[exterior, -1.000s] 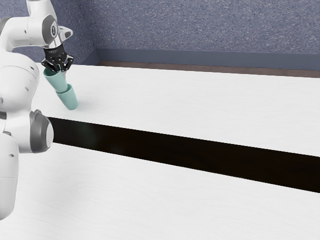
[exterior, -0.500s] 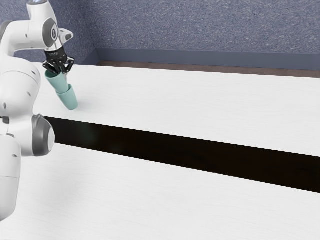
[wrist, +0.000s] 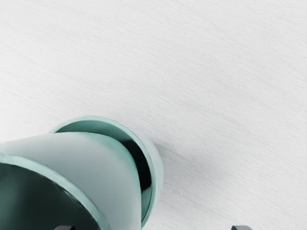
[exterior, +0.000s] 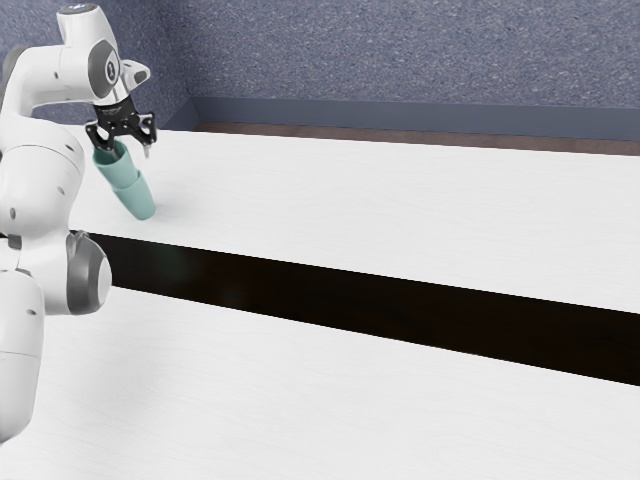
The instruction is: Place the right cup onto the left cup
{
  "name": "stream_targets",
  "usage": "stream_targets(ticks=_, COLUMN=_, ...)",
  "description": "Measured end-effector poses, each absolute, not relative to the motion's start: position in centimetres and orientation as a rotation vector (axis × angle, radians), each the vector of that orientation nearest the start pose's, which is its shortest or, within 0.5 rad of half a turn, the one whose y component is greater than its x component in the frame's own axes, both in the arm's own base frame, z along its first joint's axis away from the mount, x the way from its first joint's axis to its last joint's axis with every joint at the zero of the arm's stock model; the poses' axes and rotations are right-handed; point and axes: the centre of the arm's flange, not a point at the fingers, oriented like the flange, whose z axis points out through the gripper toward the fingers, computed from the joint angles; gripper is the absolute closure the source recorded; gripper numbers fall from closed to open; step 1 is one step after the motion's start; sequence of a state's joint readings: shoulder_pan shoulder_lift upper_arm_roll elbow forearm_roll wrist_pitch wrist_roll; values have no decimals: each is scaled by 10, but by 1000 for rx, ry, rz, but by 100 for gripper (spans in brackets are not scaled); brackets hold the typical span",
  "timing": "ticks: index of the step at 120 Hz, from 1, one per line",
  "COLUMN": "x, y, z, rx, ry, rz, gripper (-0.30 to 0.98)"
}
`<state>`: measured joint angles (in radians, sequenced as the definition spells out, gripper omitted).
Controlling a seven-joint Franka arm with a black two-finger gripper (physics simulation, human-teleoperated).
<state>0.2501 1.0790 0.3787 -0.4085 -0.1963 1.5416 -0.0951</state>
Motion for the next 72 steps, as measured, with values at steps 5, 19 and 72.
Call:
stream_targets(ticks=5, x=735, y=278, z=435, rx=-2899, ry=-745, rz=-86, gripper=22)
stream_targets(ticks=19, x=735, y=278, z=436, rx=-2900, ry=-743, rz=-90, gripper=14)
stream_targets(ticks=72, x=696, y=221, z=560, rx=-3027, ry=-714, rz=-115, gripper=3)
